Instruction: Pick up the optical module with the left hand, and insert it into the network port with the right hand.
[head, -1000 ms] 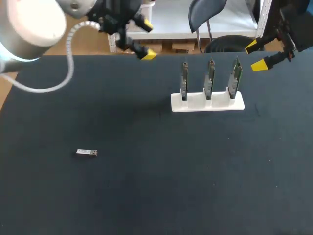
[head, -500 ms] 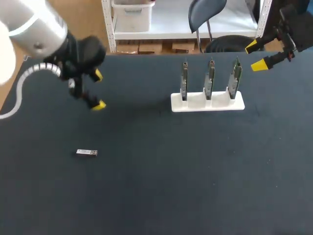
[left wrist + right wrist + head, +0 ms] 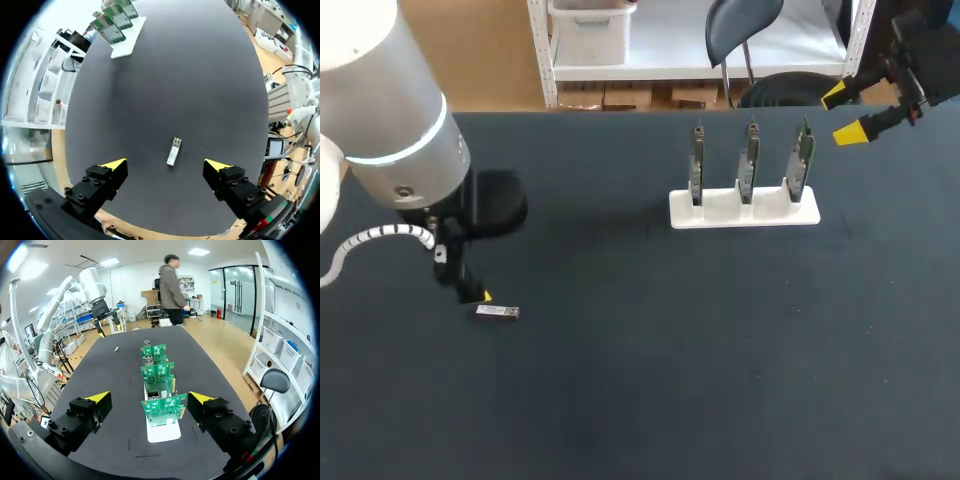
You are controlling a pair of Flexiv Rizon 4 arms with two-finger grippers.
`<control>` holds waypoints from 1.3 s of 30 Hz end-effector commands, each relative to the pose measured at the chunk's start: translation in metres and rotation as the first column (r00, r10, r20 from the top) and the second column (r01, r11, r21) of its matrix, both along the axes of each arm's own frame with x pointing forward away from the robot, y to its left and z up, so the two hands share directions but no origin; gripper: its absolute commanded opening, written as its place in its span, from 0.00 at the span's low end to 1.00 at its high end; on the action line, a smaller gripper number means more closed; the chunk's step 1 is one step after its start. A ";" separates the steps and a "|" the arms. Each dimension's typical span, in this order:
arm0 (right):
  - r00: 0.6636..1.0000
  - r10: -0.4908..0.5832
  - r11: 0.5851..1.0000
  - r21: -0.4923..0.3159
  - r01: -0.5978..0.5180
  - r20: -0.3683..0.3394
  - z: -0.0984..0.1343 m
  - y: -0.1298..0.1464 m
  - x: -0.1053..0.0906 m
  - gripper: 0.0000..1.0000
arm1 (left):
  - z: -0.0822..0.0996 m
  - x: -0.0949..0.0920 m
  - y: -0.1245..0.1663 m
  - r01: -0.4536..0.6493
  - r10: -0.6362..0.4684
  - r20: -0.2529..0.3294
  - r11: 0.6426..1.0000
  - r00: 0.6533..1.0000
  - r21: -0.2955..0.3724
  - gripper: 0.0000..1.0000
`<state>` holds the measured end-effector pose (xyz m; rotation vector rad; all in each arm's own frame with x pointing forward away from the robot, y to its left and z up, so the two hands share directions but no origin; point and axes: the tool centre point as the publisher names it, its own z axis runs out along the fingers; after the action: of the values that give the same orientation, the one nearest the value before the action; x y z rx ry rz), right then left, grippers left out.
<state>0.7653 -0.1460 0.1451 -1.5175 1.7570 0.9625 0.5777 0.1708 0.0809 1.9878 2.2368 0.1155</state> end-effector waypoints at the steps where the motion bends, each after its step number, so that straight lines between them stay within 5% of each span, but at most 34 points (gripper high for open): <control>1: 1.000 -0.003 1.000 0.000 0.003 0.003 0.000 0.000 -0.002 1.00 | -0.007 -0.001 0.009 0.002 -0.002 -0.027 1.000 1.000 -0.026 1.00; 19: 1.000 -0.003 1.000 0.000 0.003 0.003 0.000 0.000 -0.002 1.00 | -0.060 -0.012 0.006 0.095 -0.093 -0.149 0.995 0.984 0.009 1.00; 39: 1.000 -0.003 1.000 0.000 0.003 0.003 0.000 0.000 -0.002 1.00 | -0.090 -0.012 0.011 0.126 -0.115 -0.169 0.991 0.979 0.054 1.00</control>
<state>0.7653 -0.1460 0.1452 -1.5175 1.7570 0.9625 0.5624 0.1839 -0.0030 2.2353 2.2244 0.0114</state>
